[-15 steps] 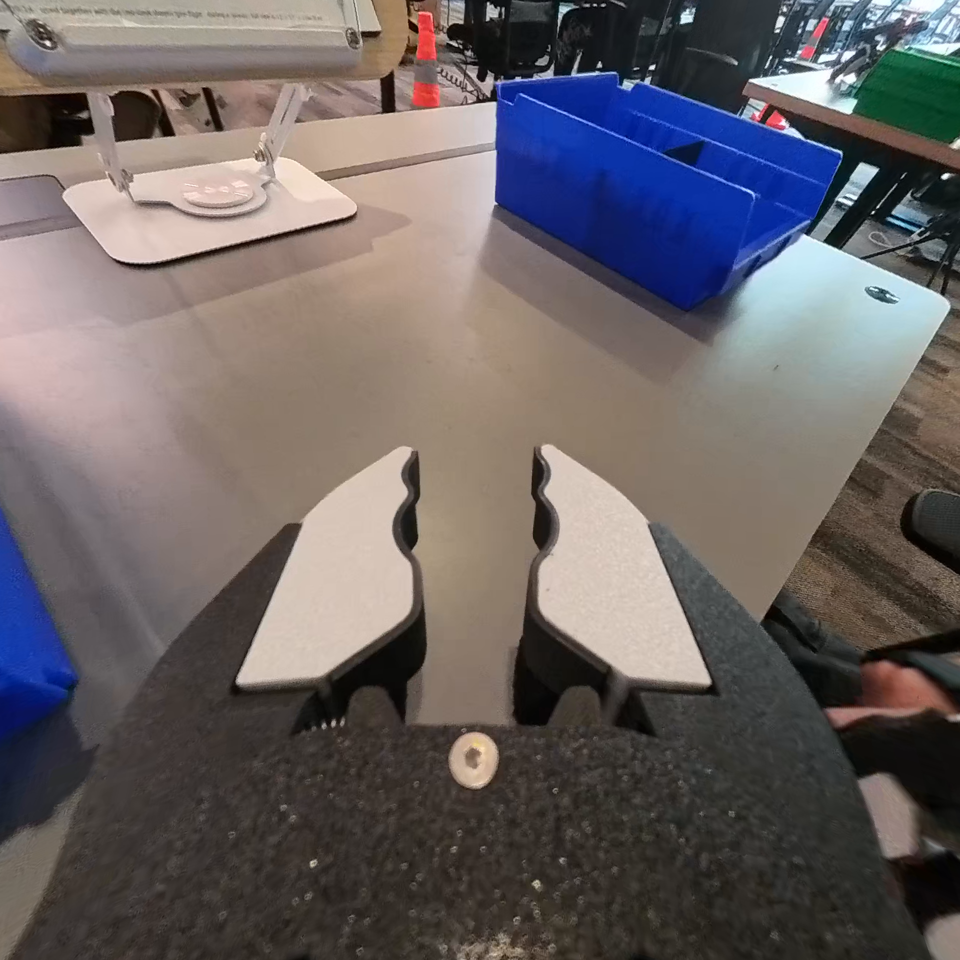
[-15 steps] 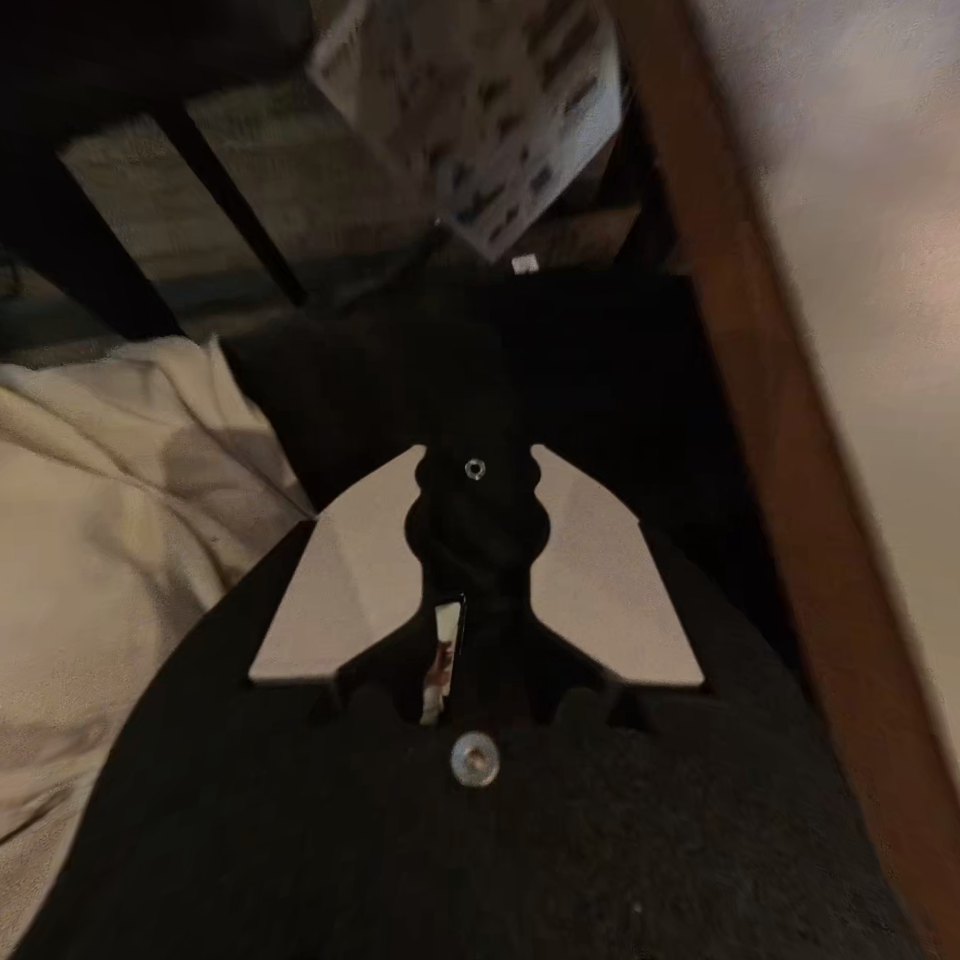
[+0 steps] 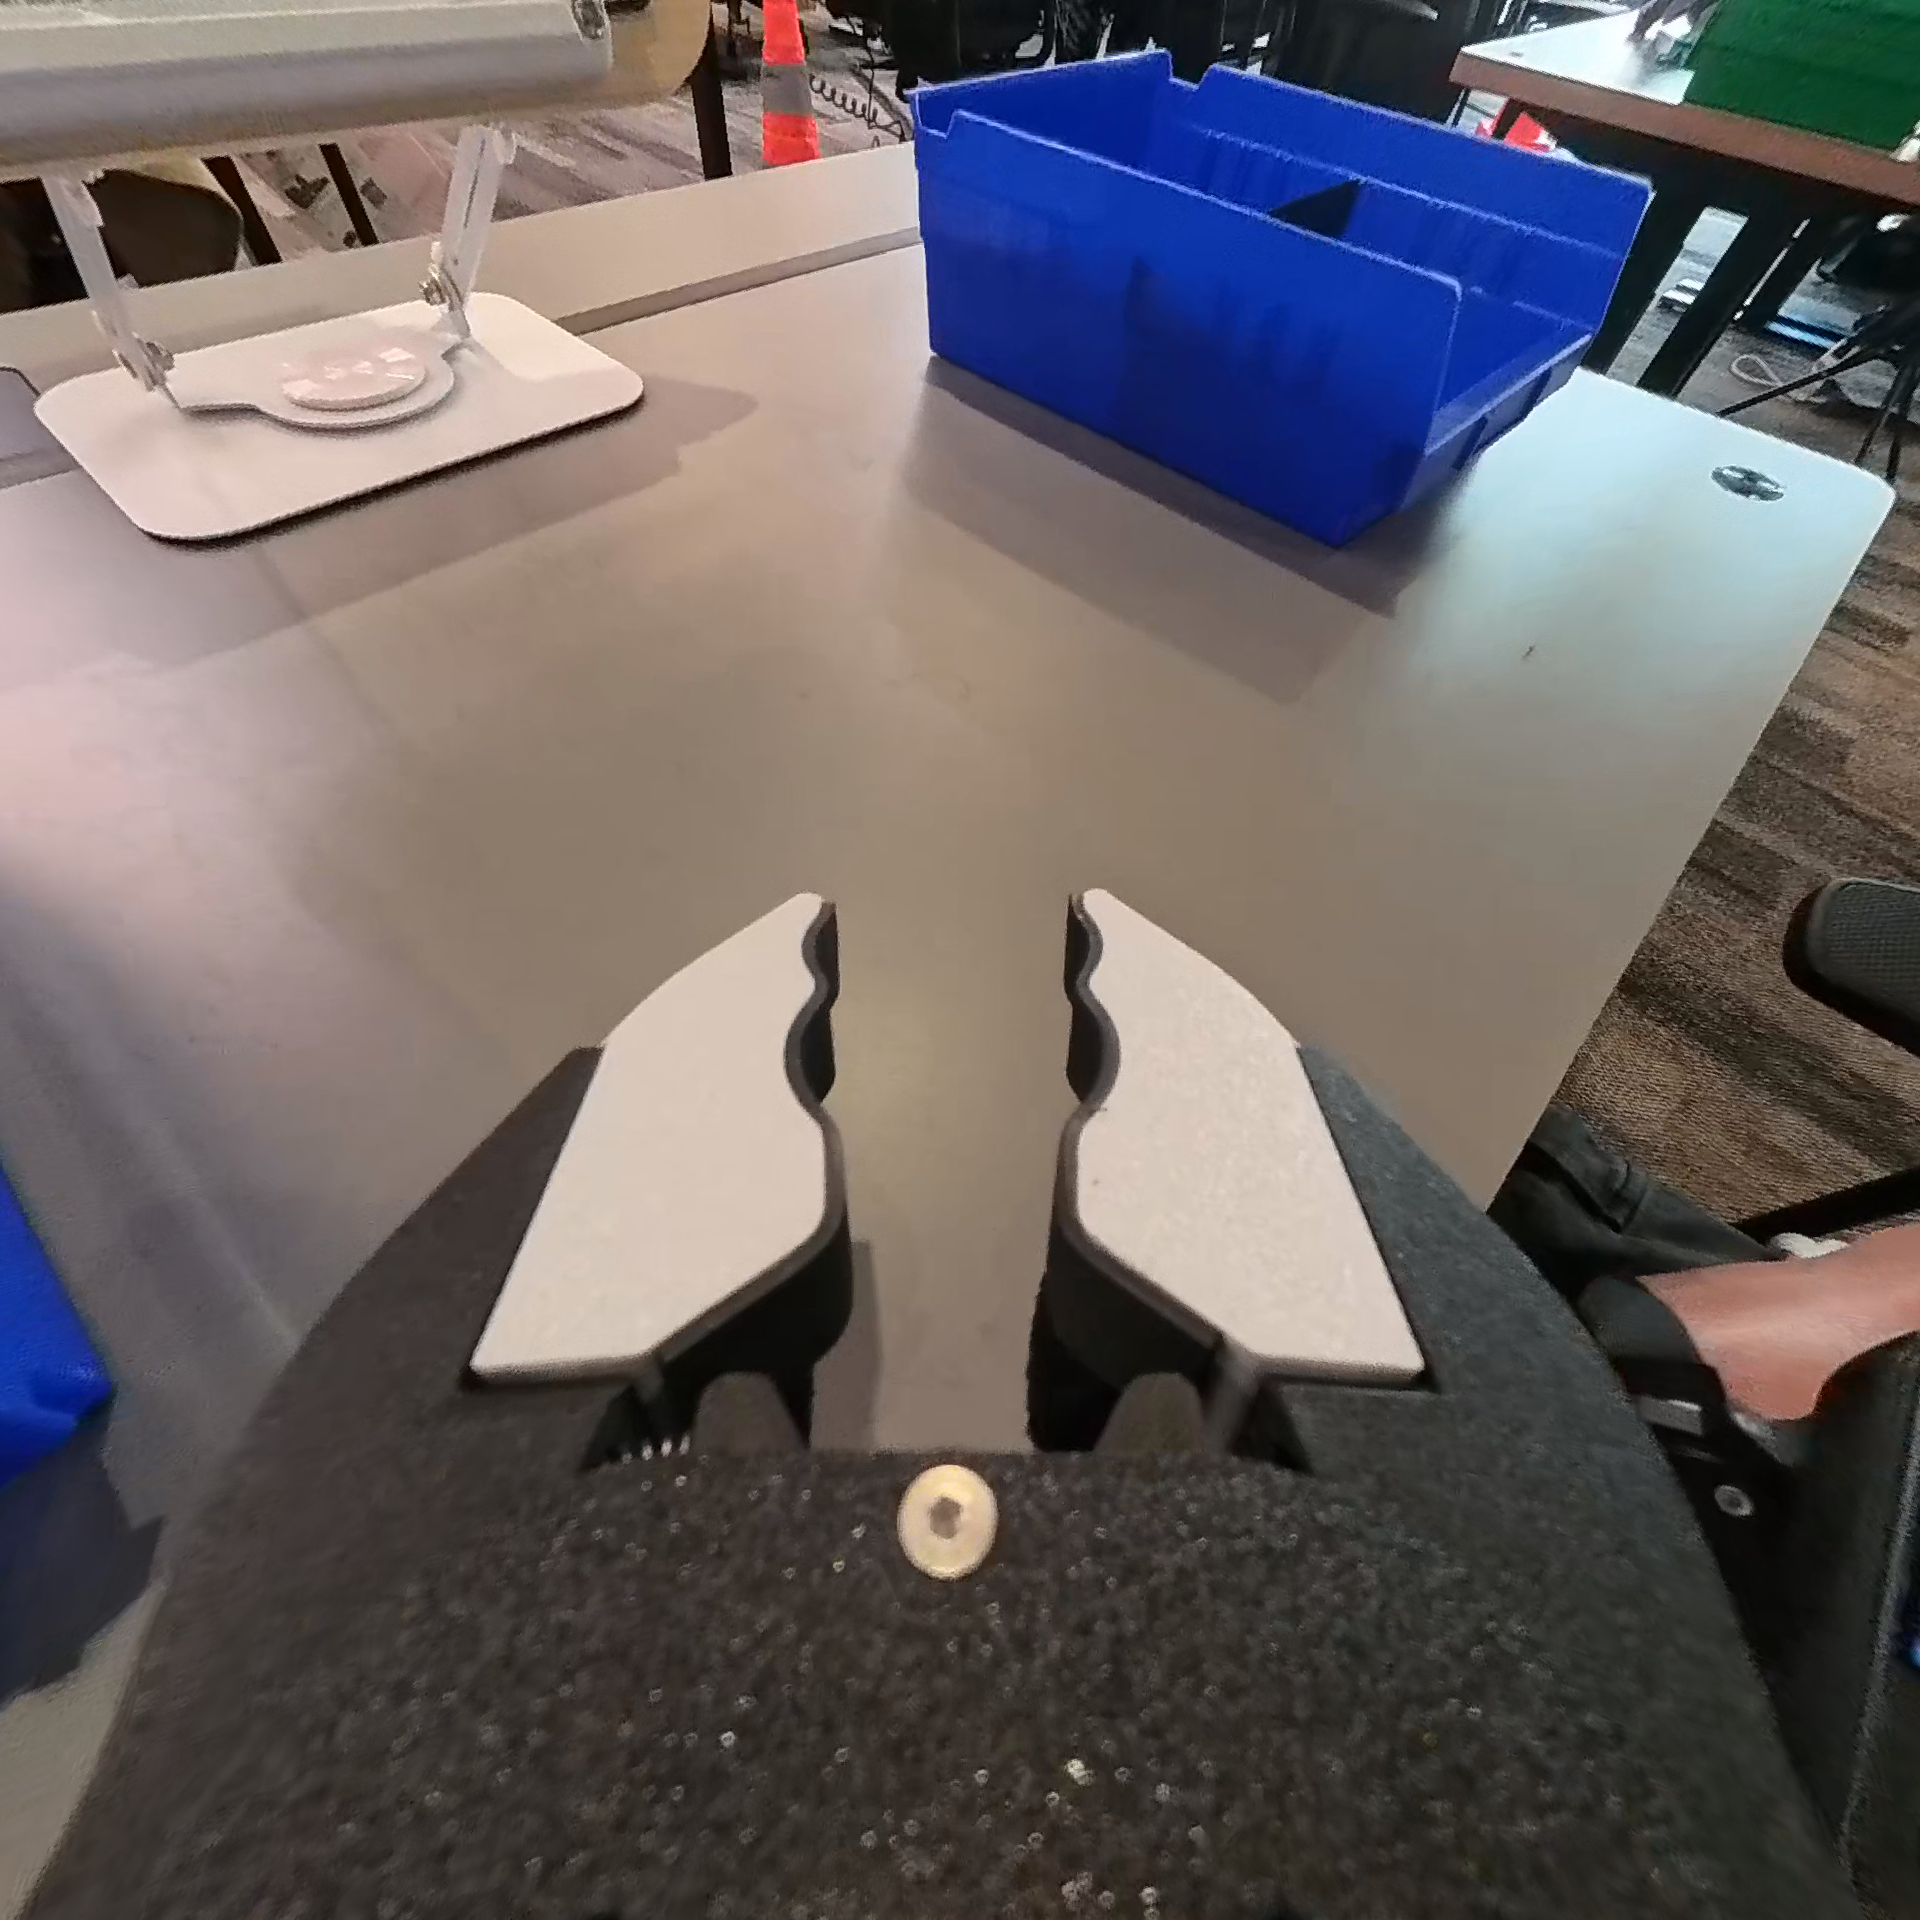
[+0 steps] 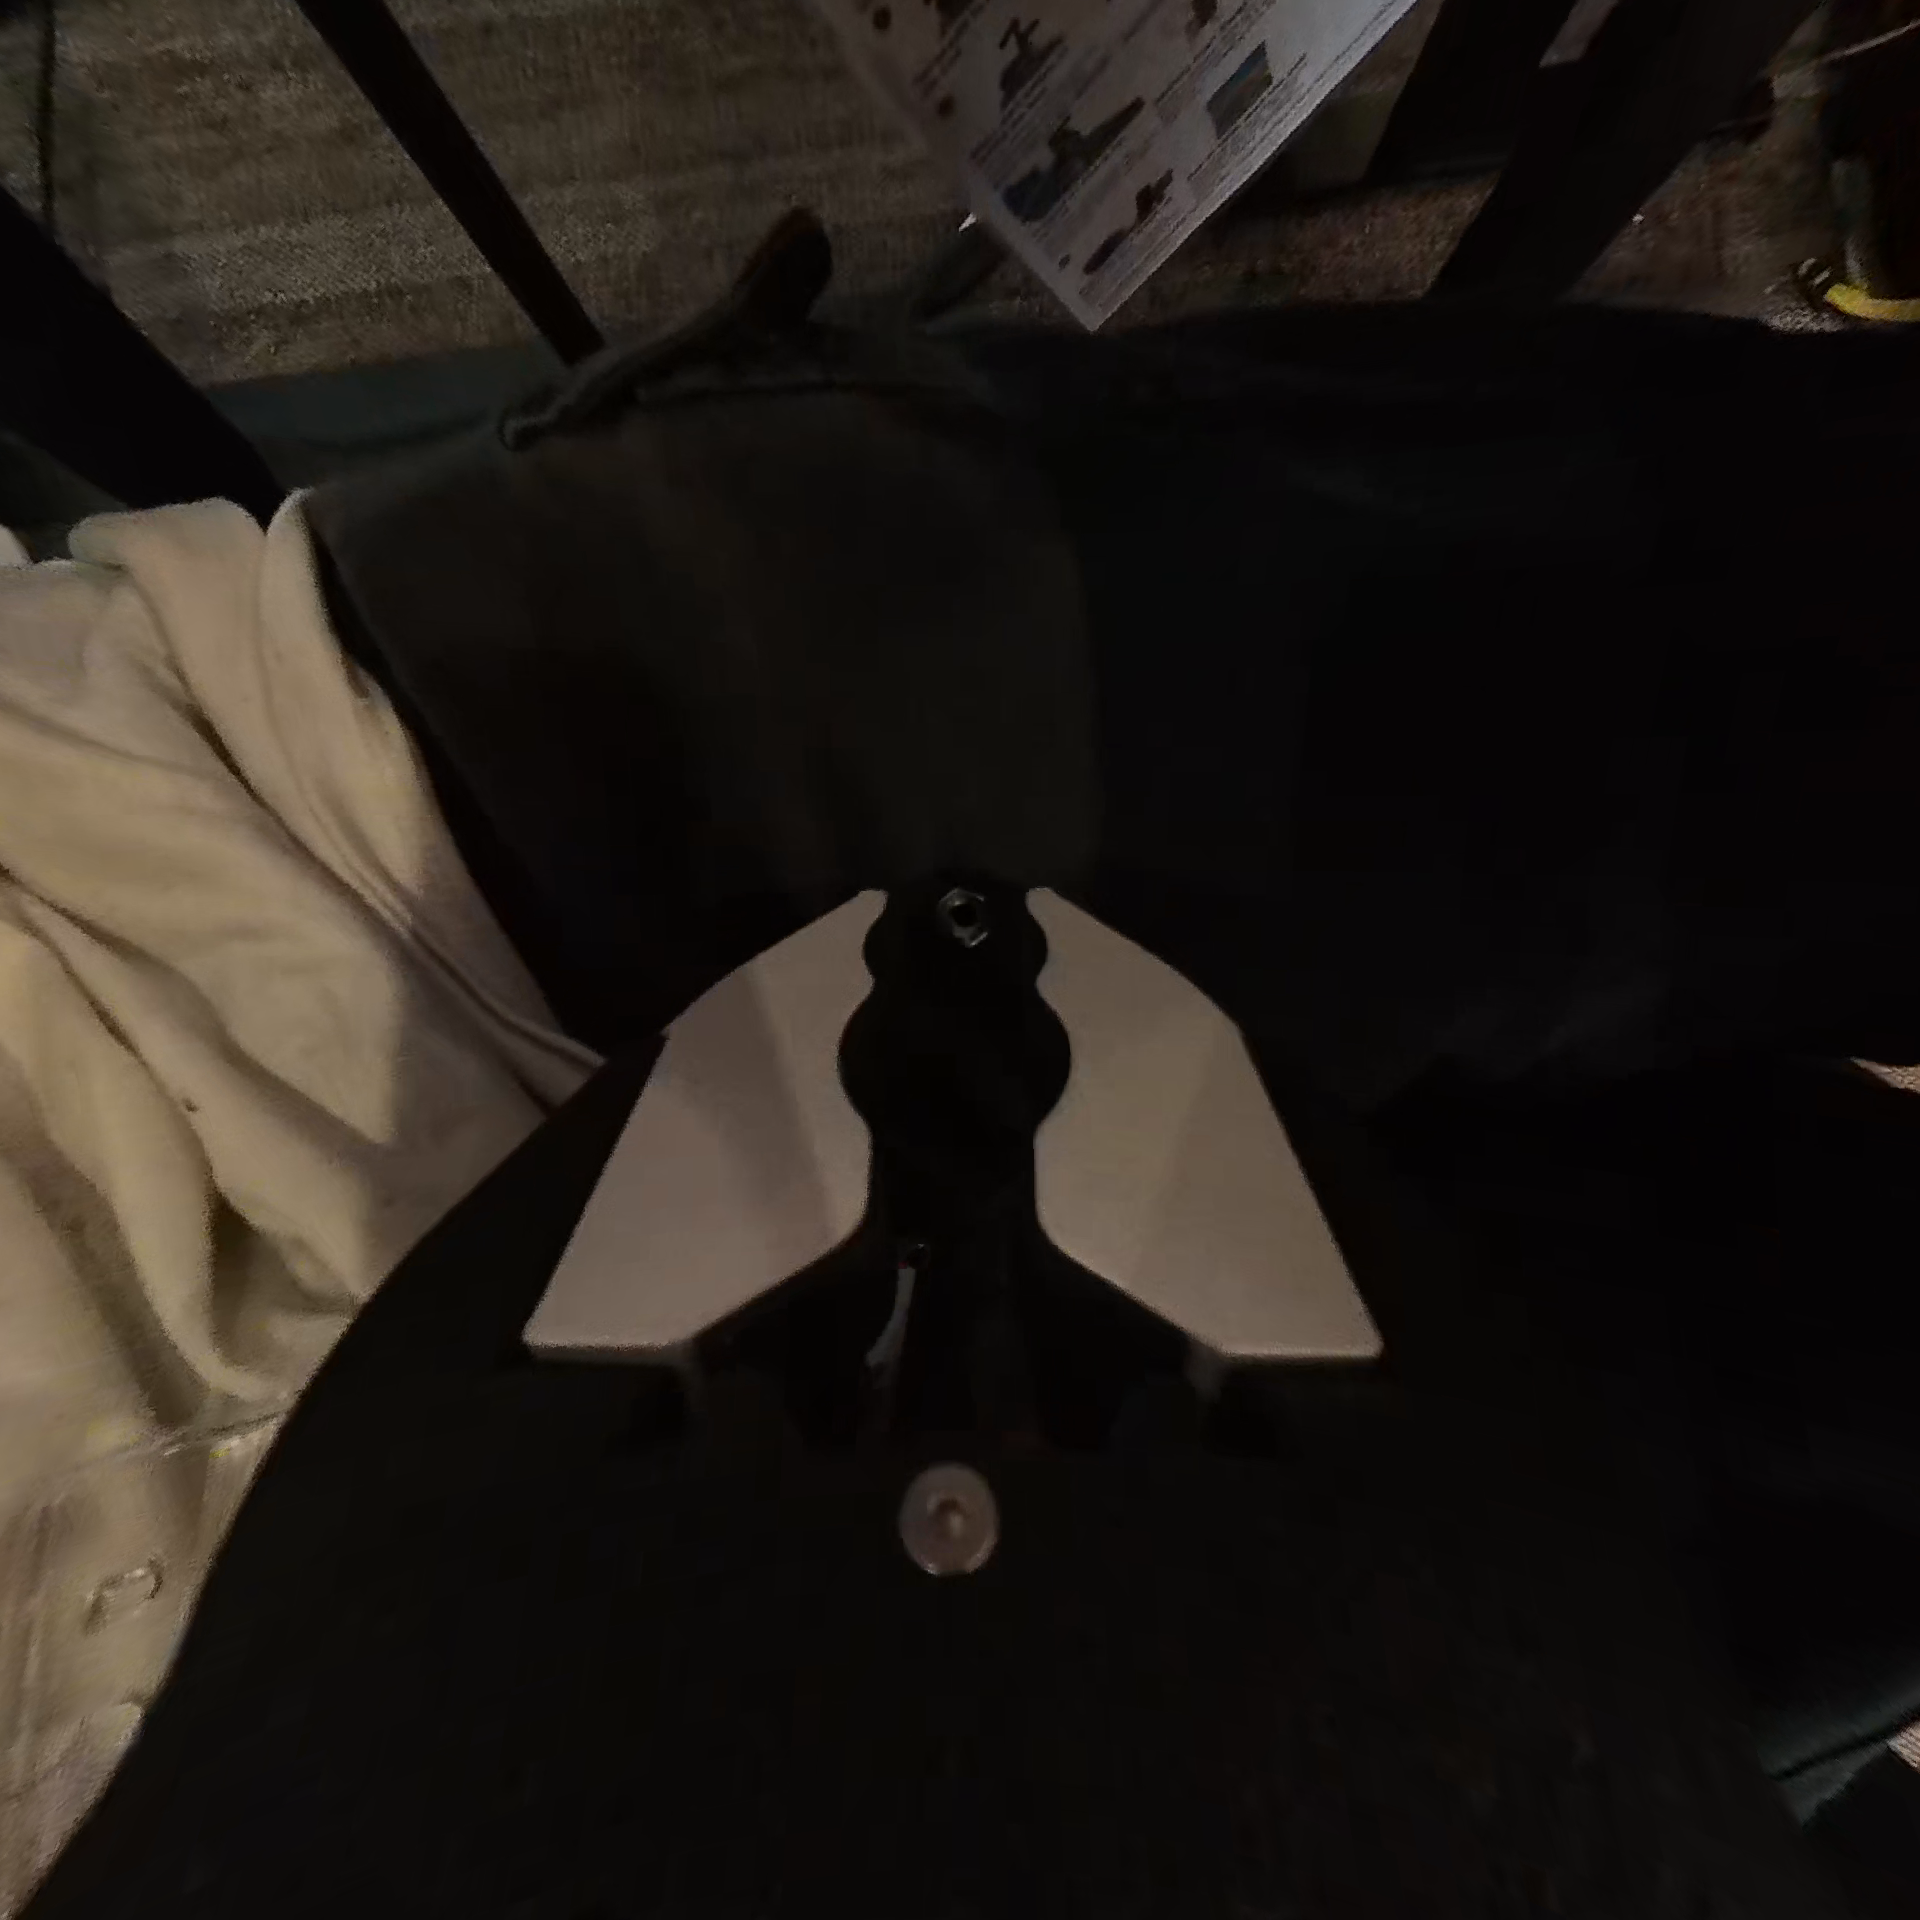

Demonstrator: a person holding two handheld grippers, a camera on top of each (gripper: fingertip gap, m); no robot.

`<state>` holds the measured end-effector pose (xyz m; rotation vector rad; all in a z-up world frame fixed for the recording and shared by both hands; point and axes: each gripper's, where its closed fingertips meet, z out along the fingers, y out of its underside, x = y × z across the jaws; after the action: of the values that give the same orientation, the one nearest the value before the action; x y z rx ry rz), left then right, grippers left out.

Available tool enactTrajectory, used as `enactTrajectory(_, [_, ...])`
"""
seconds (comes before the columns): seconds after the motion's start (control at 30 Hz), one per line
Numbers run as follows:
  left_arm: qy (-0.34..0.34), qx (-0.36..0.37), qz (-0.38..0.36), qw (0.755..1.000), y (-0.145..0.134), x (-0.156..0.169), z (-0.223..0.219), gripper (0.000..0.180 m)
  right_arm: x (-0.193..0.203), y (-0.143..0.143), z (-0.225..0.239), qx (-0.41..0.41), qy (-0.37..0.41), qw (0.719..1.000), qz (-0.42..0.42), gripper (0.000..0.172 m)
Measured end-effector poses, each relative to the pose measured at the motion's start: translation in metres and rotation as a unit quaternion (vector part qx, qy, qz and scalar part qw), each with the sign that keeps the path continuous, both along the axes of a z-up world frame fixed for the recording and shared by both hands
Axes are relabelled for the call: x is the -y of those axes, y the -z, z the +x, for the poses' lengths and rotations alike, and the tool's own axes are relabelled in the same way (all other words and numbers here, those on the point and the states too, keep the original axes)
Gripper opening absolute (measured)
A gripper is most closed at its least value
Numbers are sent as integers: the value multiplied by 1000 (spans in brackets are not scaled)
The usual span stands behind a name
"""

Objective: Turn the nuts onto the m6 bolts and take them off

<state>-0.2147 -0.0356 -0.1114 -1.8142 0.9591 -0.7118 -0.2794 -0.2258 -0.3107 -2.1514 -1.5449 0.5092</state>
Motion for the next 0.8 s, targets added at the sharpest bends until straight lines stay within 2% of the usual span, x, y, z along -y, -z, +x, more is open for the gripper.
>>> enactTrajectory(0.27, [8,1,-4,1000,0,3,2,41,0,8,2,17,-8,1000,9,12])
enactTrajectory(0.4, [9,-1,-1,1000,0,3,2,41,-1,-1,3,21,-14,999,34,11])
enactTrajectory(0.47, [8,0,0,1000,-1,3,1,41,-3,-21,6,12,-9,998,59,11])
enactTrajectory(0.57, [7,5,0,1000,-2,2,0,41,-8,-75,12,-27,10,994,109,11])
enactTrajectory(0.7, [3,12,-3,1000,-3,0,-1,41,-25,-151,39,-73,71,976,192,11])
enactTrajectory(0.8, [3,21,-11,1000,-3,0,-1,41,-37,-193,72,-95,129,957,240,11])
